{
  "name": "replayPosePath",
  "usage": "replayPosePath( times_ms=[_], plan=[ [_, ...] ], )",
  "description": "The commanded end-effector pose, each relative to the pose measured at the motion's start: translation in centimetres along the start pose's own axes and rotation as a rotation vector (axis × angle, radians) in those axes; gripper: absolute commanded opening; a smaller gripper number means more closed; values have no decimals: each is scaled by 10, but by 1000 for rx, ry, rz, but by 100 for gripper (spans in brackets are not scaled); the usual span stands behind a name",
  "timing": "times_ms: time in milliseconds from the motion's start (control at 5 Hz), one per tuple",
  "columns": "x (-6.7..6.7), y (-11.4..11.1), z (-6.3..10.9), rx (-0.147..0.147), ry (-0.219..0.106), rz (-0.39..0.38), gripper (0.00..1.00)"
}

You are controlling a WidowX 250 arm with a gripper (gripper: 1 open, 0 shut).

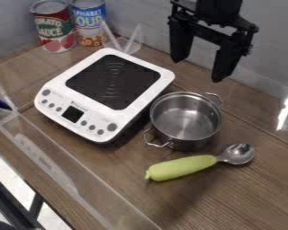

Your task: Put silver pot on the white and black stove top

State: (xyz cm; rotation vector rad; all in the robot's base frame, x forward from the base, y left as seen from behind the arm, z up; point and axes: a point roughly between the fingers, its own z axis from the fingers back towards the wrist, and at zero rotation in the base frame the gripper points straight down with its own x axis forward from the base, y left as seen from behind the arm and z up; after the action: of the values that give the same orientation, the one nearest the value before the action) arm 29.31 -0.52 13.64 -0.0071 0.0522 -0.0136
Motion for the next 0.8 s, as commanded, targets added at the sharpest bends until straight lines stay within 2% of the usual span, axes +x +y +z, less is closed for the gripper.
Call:
replayPosePath(
  times_ms=[0,200,600],
  plan=[
    [1,-2,-14,9,10,2,100],
    [2,-4,-32,20,19,4,100],
    [5,-9,-71,24,22,3,100]
  ],
)
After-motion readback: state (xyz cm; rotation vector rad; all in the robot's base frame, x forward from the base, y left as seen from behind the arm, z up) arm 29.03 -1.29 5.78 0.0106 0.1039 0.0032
